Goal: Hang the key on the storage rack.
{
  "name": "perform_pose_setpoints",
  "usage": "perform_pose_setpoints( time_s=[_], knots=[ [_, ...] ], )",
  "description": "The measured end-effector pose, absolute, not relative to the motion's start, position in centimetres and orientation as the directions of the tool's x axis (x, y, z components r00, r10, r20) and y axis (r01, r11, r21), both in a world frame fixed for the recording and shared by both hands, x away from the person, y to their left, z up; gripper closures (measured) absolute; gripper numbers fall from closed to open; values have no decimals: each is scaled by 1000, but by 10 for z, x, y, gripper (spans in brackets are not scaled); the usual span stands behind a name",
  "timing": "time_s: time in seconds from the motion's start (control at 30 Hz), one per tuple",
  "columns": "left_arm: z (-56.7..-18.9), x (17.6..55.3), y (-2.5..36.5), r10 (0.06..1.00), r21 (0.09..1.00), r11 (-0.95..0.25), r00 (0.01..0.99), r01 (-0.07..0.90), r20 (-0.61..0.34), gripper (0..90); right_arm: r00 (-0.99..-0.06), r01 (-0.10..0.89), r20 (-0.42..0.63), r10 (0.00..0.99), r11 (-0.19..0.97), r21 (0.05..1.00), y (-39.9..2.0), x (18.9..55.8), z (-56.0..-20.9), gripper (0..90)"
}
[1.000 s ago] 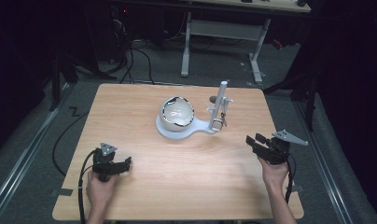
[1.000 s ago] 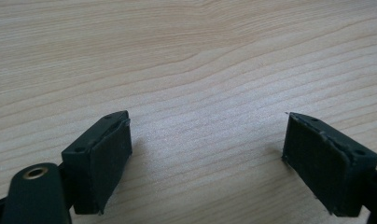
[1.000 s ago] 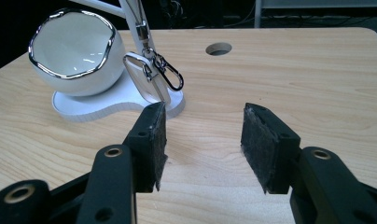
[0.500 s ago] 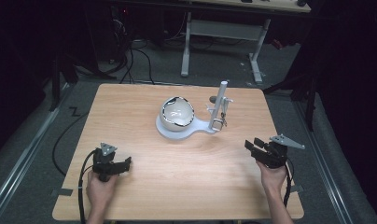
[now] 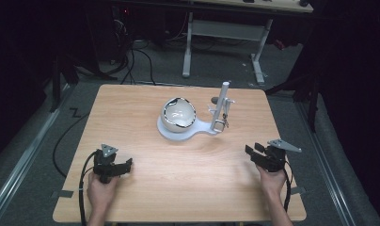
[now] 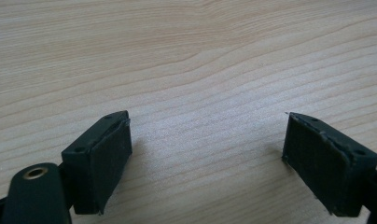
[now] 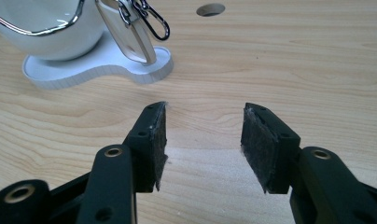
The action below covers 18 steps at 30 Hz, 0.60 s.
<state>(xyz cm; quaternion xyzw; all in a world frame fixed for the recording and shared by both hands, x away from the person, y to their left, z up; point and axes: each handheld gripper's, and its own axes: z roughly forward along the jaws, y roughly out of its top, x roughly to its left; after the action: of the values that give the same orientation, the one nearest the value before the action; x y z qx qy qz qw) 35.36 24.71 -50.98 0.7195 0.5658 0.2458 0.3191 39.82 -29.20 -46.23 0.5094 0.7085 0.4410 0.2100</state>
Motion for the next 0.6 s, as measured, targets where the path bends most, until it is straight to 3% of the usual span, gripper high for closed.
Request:
perform_pose_setpoints(
  time_s=[0.6],
  knots=[
    [-510, 354, 247, 971, 737, -156, 239, 657, -7, 159, -368, 564, 97, 925, 139, 814, -285, 407, -483, 479]
  ],
)
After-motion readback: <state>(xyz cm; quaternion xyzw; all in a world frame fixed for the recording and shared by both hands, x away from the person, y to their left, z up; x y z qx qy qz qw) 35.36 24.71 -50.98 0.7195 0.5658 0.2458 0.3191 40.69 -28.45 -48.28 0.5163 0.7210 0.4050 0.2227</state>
